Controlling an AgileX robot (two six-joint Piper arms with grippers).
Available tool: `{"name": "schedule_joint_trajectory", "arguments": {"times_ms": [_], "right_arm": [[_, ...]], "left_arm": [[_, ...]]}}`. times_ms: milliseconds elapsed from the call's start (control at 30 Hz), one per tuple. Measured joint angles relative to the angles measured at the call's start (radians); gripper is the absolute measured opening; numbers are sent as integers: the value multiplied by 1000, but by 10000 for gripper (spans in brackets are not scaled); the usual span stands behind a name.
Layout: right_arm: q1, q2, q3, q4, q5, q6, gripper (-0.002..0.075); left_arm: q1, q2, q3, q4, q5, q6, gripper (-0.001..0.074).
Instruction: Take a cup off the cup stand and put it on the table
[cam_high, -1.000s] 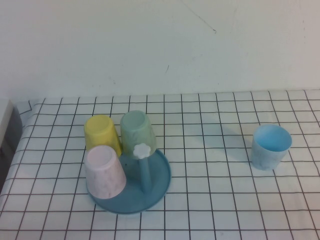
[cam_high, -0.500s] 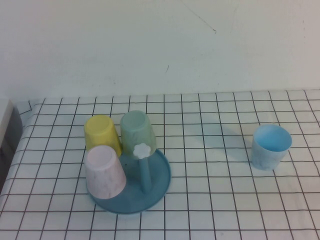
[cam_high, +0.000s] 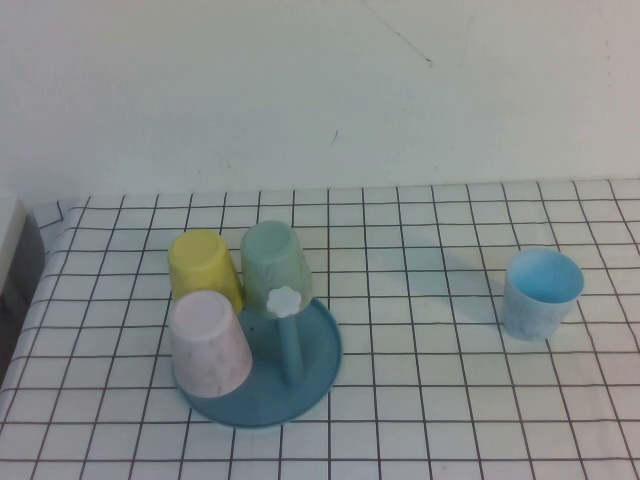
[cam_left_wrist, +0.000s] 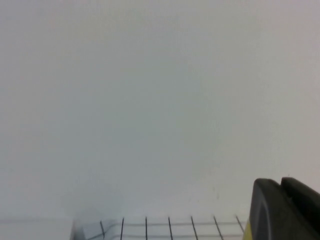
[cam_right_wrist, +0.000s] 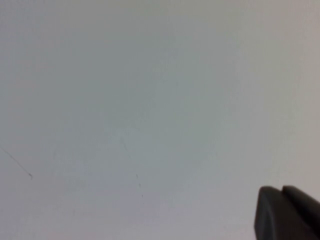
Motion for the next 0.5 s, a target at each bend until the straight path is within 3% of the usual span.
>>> {"name": "schedule_joint_trajectory", "arguments": {"times_ms": [167, 300, 500], "right_arm": [[0, 13, -167, -44, 345, -12, -3], [0, 84, -254, -26, 547, -56, -3], [0, 217, -336, 194, 726, -320, -3]], "left_arm": [[0, 163, -215, 81, 319, 0, -4], [0, 311, -328, 92, 471, 2, -4], [0, 591, -519, -2, 698, 54, -4]]}}
